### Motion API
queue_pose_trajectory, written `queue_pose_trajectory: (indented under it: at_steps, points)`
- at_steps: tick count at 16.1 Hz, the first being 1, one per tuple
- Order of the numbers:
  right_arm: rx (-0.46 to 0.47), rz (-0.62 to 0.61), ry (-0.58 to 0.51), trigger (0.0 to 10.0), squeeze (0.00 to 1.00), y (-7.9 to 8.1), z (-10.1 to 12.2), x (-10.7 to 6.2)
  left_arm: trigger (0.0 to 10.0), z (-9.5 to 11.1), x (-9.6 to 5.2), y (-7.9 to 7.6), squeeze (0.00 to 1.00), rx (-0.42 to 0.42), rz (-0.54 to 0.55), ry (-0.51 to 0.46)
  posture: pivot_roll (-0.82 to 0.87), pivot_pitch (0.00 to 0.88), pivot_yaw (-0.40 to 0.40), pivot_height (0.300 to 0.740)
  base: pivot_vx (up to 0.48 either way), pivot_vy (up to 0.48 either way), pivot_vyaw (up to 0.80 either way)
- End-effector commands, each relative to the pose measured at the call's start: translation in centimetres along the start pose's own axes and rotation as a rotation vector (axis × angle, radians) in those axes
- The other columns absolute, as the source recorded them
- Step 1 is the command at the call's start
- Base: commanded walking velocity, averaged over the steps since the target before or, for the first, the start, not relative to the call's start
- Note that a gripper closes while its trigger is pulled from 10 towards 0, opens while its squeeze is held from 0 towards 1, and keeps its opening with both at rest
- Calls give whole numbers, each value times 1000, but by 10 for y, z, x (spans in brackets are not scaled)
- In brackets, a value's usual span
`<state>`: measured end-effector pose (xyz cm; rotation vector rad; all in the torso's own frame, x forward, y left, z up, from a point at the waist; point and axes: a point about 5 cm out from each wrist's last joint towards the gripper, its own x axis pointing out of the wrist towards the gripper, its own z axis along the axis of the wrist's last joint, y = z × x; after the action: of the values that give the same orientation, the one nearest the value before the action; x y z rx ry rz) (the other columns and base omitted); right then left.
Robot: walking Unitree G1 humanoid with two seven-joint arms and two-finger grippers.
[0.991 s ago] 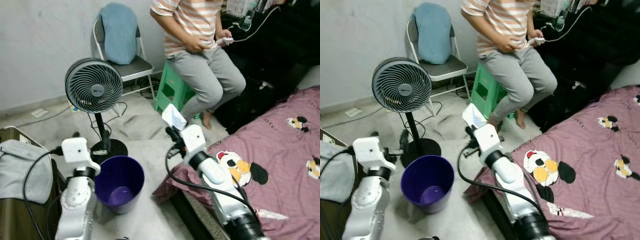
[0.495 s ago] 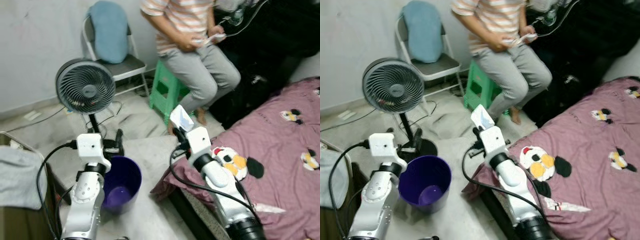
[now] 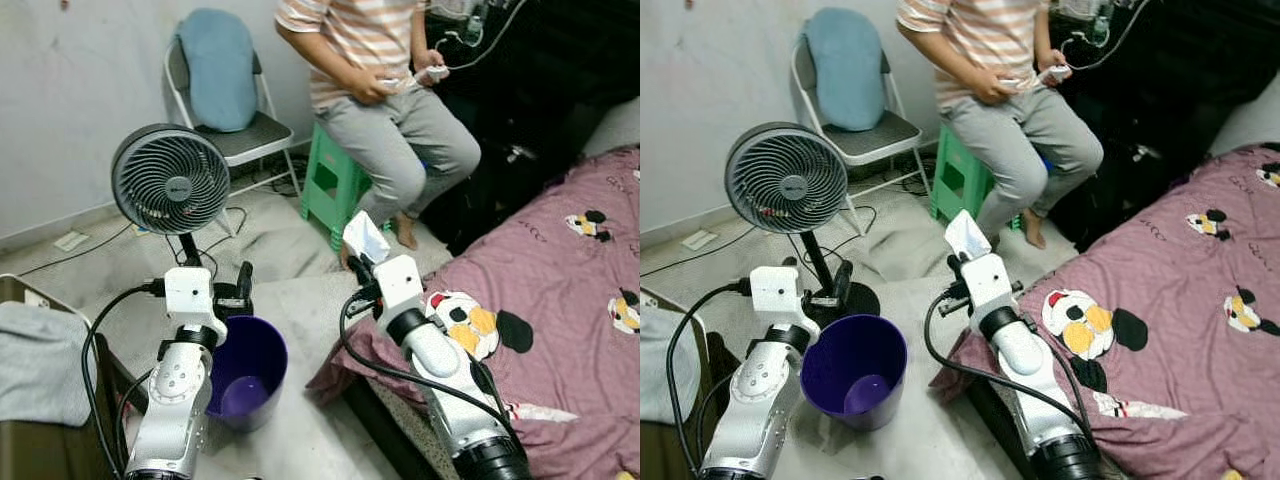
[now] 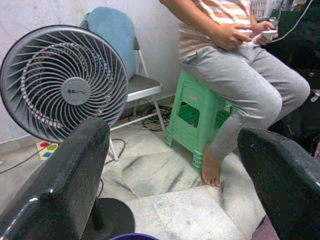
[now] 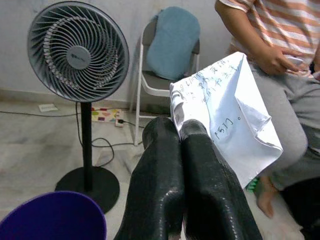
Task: Clean up the room
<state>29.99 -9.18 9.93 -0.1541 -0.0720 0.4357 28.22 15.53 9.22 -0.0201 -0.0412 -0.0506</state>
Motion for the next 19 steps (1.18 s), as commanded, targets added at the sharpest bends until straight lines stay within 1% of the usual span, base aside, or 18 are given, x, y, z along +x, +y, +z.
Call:
queue_pose_trajectory:
  at_steps: [1, 4, 8, 9, 14, 16, 19]
  points:
    - [-1, -19, -15, 10000, 0, -2, 4, 0, 10000, -1, 4, -2, 0, 14, -16, 12, 53, 0, 28, 740, 0, 0, 0]
    - [-2, -37, -18, 10000, 0, -4, 4, -1, 10000, -1, 6, -7, 0, 14, -42, 13, 35, 0, 38, 740, 0, 0, 0]
    - [-4, -37, -30, 10000, 0, -1, 7, -1, 10000, -2, 8, -11, 0, 5, -56, 17, 32, 0, 34, 740, 0, 0, 798]
    - [2, -27, -28, 10000, 0, 2, 6, -2, 10000, -2, 7, -11, 0, 10, -55, 17, 40, 0, 31, 740, 0, 0, 794]
    - [9, -17, -27, 10000, 0, 4, 5, 0, 10000, -2, 5, -8, 0, 18, -52, 15, 52, 0, 26, 740, 0, 0, 720]
    - [11, -15, -28, 10000, 0, 4, 6, 1, 10000, -1, 4, -10, 0, -4, -78, 6, 53, 0, 25, 740, 0, 0, 0]
    - [12, -19, -25, 10000, 0, 4, 5, 0, 10000, 0, 3, -12, 0, -15, -98, -3, 49, 0, 26, 740, 0, 0, 0]
